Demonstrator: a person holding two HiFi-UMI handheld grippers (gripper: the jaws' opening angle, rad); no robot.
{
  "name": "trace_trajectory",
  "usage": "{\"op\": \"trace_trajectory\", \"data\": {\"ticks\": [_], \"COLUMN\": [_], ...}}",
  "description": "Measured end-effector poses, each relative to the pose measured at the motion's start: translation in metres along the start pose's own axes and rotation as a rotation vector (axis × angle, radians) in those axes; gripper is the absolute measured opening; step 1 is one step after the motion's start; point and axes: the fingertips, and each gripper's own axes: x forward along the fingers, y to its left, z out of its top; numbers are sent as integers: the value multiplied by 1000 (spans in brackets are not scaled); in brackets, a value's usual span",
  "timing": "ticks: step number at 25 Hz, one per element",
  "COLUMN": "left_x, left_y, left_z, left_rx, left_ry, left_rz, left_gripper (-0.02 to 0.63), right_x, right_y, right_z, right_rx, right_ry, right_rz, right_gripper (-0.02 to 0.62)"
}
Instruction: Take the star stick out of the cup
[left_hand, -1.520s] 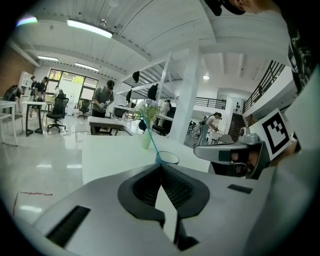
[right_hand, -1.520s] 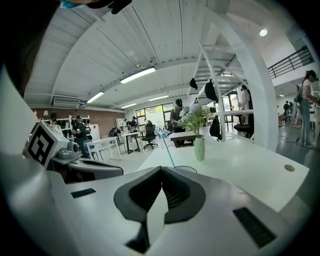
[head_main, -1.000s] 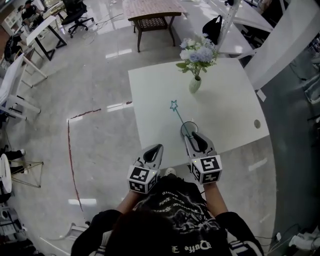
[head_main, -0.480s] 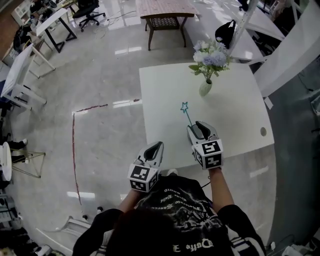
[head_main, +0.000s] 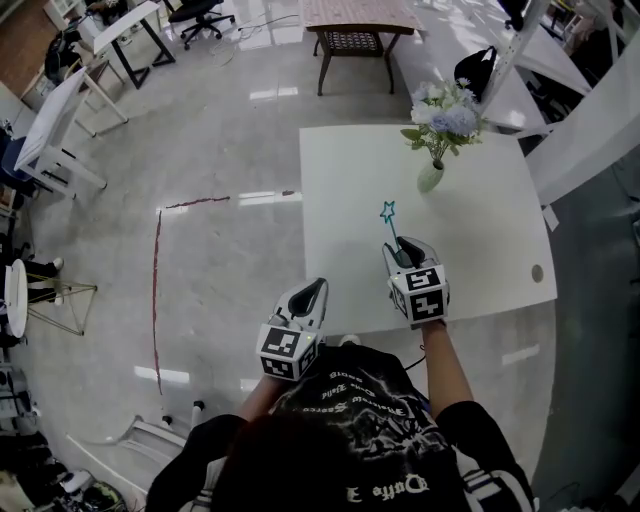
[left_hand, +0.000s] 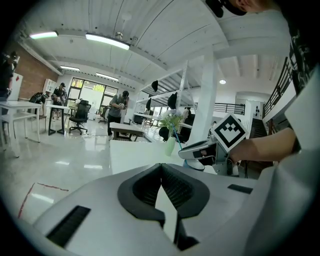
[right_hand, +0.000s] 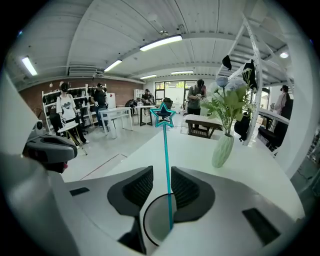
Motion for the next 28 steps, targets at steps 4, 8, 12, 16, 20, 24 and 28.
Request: {"op": "trace_trajectory", "data": {"ticks": [4,8,12,16,20,24,28], "left_x": [1,2,2,0,-1,-1,-3], "left_y": [-1,-6,-6,-4,-7,-9,-9], "left_z": [2,5,2,-1,5,4,5], "left_rx": [5,19,16,17,16,20,20], "left_ry": [-7,-10,-12,-13,-9,-7,-4], "left_rz": [3,-5,-8,-15,-27,-40,-50], "left_gripper": [20,20,20,20,20,20,20], "right_x": [3,2,1,-1,-15,-32,-51], "right_y": [-2,-9,-10,-9,-8,-8,-5], "right_z": [-1,-2,-2,2,24,48,73], "right_rx": [-10,-7,4,29,4,4,22], "right_ry": [-2,-4,-18,-65,-143,-224,-305], "right_rz": [-3,-29,-34,-27,-43,-52,-59], "right_gripper": [89,21,14,12,12,12,12]}}
